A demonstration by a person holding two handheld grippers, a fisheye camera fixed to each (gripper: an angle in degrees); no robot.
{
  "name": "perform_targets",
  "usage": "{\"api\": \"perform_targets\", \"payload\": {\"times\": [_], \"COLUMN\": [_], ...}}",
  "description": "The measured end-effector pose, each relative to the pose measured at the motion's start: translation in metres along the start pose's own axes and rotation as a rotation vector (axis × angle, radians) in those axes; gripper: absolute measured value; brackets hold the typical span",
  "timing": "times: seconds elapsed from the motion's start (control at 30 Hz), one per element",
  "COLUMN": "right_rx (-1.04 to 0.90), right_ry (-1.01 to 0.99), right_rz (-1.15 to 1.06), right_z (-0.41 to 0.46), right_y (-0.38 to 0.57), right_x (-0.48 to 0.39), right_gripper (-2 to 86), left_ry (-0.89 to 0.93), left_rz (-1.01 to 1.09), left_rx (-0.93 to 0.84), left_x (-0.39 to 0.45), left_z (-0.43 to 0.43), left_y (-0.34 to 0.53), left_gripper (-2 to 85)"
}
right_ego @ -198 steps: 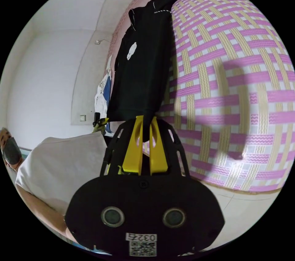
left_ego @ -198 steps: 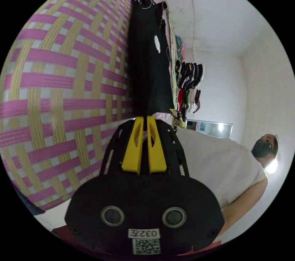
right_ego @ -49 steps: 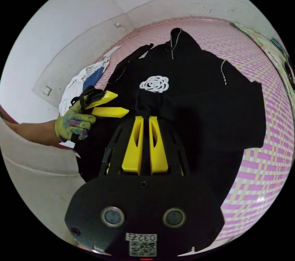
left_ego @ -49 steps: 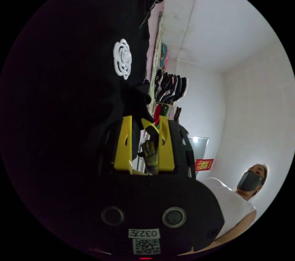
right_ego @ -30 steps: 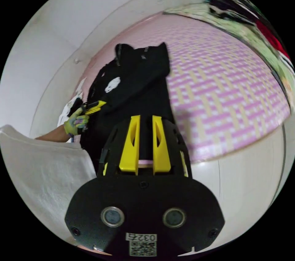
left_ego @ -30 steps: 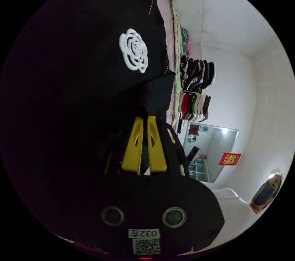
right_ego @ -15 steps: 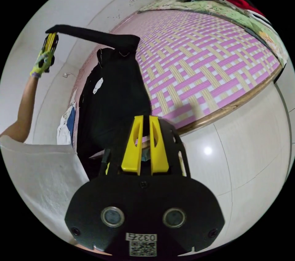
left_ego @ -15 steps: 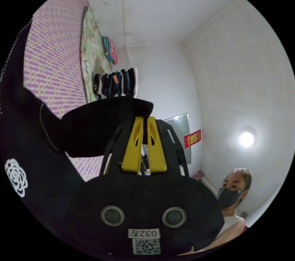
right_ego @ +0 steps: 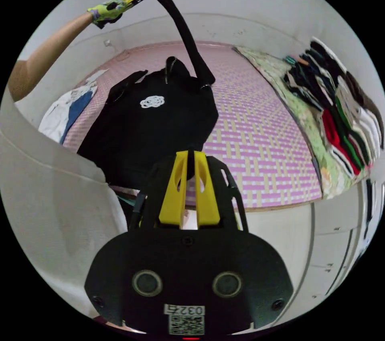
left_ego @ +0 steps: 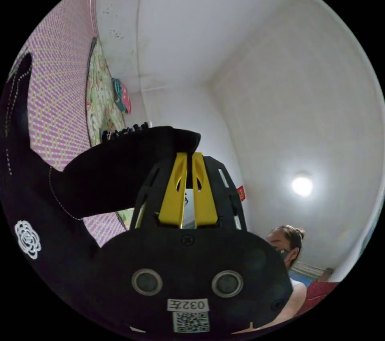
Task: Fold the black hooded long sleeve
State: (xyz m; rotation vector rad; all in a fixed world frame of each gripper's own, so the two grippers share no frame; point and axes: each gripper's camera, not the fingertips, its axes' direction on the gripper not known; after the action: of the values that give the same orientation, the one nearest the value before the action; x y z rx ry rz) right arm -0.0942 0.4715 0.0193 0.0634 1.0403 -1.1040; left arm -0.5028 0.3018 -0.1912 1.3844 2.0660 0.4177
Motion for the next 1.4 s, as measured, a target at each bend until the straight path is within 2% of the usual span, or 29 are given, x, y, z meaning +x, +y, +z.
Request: {"api": "perform_targets", "payload": {"times": [0.1, 0.13, 0.23, 0.37, 0.5, 0.77, 0.9, 1.07, 1.13, 1.27, 1.4], "right_rx": [0.014, 0.000, -0.099, -0.224, -0.274, -0.284, -0.318, -0.283, -0.222, -0.228, -0.251], "right_ry": [-0.031, -0.053, -0.106, -0.179, -0.211, -0.266, -0.346, -0.616, -0.612, -0.519, -0.516], "right_rz": [-0.169, -0.226, -0.328, -0.390, -0.387, -0.413, -0.359, -0.177, -0.079, 0.064, 0.078], "right_z": [-0.006, -0.001, 0.030, 0.071, 0.088, 0.092, 0.119, 0.127, 0.123, 0.143, 0.173], "right_y": [-0.014, -0.018, -0.023, -0.029, -0.037, -0.057, -0.061, -0.069, -0.069, -0.071, -0.081], "right_x": [-0.041, -0.055, -0.083, -0.099, -0.096, -0.075, -0.064, -0.012, 0.017, 0.068, 0.077], "right_gripper": [3.3, 3.3, 3.1, 2.7, 1.5, -0.9, -1.0, -1.0, -1.0, -1.0, -1.0], "left_ry": [-0.109, -0.197, -0.420, -0.465, -0.399, -0.252, -0.343, -0.544, -0.571, -0.569, -0.601], "left_rz": [0.036, 0.036, -0.096, -0.259, -0.259, -0.017, -0.061, -0.193, -0.187, -0.145, -0.137], "left_rx": [0.079, 0.111, 0.206, 0.340, 0.357, 0.310, 0.328, 0.340, 0.363, 0.380, 0.357], "left_x": [0.014, 0.013, -0.011, -0.055, -0.064, 0.003, -0.008, -0.038, -0.034, -0.024, -0.021], "left_z": [-0.092, -0.129, -0.215, -0.287, -0.293, -0.261, -0.273, -0.298, -0.302, -0.306, -0.308], "left_y": [0.016, 0.027, 0.067, 0.120, 0.129, 0.124, 0.145, 0.168, 0.174, 0.177, 0.169], "left_gripper": [-1.5, -1.5, -1.5, -1.5, -1.4, -1.5, -1.5, -1.4, -1.5, -1.5, -1.5]}}
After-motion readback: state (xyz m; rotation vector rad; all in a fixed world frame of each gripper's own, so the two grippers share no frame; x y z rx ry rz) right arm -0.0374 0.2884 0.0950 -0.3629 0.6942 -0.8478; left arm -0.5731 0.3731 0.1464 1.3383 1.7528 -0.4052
